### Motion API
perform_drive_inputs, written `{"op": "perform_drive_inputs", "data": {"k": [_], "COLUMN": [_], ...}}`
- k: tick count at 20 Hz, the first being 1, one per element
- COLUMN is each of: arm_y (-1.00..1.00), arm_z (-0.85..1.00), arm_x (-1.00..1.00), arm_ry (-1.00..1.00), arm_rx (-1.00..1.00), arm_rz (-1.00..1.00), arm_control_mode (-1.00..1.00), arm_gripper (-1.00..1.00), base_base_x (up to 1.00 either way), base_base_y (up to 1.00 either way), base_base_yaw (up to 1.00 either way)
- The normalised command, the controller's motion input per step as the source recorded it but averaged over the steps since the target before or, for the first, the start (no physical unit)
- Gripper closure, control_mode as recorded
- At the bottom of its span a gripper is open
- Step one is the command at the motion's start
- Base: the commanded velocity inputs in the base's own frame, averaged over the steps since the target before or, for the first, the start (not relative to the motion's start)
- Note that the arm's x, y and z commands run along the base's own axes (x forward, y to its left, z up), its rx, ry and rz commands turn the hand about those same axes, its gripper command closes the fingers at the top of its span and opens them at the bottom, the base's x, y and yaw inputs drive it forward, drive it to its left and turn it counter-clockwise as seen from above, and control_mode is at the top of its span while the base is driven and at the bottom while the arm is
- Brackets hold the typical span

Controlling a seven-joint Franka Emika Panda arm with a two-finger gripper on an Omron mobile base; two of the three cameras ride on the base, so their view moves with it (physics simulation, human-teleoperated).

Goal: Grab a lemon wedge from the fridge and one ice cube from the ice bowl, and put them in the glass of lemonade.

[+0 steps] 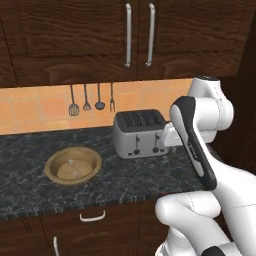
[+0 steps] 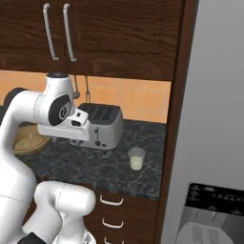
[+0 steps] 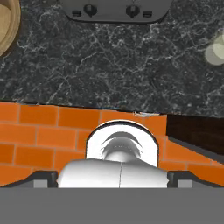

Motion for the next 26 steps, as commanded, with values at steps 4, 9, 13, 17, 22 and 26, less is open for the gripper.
{"op": "perform_drive_inputs", "data": {"k": [4,9,13,17,22,26], "arm_y": [0.0,0.06,0.84,1.0,1.0,1.0], "arm_z": [0.0,-0.38,-0.8,-0.5,-0.24,-0.06], "arm_x": [0.0,0.04,0.14,0.12,0.08,0.13], "arm_ry": [0.0,0.08,-0.01,-0.01,-0.02,-0.02], "arm_rx": [0.0,0.01,0.01,0.0,0.0,0.0], "arm_rz": [0.0,0.0,0.0,0.0,0.08,0.11], "arm_control_mode": [1.0,-1.0,-1.0,-1.0,-1.0,-1.0], "arm_gripper": [-1.0,-1.0,-1.0,-1.0,-1.0,-1.0], "base_base_x": [0.53,0.07,0.0,0.0,0.0,0.0], "base_base_y": [0.11,0.04,0.0,0.0,0.0,0.0], "base_base_yaw": [0.0,0.0,0.0,0.0,0.0,0.0]}}
